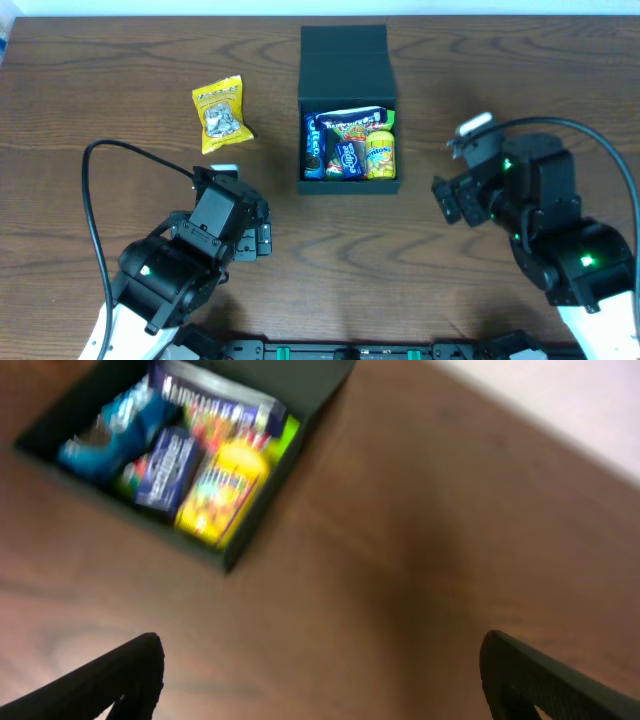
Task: Pack container
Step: 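Open the right gripper and lift it out of the box, then move the left gripper to the yellow Hacks candy bag, then close the left gripper on the Hacks bag top and lift it, then carry the Hacks bag over the box and lower it inside, then open the left gripper and withdraw it from the box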
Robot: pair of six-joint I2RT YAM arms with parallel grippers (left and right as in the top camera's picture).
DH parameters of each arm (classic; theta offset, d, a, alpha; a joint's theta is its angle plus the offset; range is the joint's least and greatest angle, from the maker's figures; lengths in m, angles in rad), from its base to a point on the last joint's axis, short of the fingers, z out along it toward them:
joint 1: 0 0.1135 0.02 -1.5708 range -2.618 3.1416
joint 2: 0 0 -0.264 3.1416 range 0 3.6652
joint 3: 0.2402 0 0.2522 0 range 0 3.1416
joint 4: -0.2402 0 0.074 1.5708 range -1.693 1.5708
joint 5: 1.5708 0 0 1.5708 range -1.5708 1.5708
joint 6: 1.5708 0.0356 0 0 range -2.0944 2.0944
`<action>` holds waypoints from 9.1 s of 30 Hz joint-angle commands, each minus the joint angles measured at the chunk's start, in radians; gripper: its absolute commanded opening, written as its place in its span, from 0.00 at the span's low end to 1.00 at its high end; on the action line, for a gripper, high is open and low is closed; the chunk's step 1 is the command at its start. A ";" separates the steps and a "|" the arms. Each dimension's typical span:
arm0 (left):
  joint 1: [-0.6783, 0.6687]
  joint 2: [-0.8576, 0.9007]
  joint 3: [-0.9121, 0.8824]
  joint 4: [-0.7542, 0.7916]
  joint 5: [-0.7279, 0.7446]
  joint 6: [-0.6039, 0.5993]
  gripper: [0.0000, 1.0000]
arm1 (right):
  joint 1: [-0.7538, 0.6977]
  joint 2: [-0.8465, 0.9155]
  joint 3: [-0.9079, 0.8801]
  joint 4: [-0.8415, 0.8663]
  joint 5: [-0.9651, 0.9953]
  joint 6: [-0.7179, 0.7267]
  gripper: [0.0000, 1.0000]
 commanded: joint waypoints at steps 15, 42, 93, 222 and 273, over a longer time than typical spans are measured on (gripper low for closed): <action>0.003 -0.002 -0.002 -0.002 -0.018 -0.008 0.95 | -0.007 -0.002 -0.018 -0.058 -0.040 0.154 0.99; 0.100 0.269 0.438 -0.161 -0.019 0.030 0.95 | -0.007 -0.002 -0.018 -0.150 -0.040 0.165 0.99; 0.503 1.210 0.629 0.350 0.188 0.093 0.96 | -0.007 -0.002 -0.018 -0.154 -0.039 0.153 0.99; 0.233 0.977 0.954 -0.065 0.192 0.190 0.06 | -0.007 -0.002 -0.018 -0.137 -0.028 0.153 0.99; 0.029 1.084 0.628 0.164 0.172 -0.136 0.22 | -0.006 -0.002 -0.018 -0.158 -0.029 0.154 0.99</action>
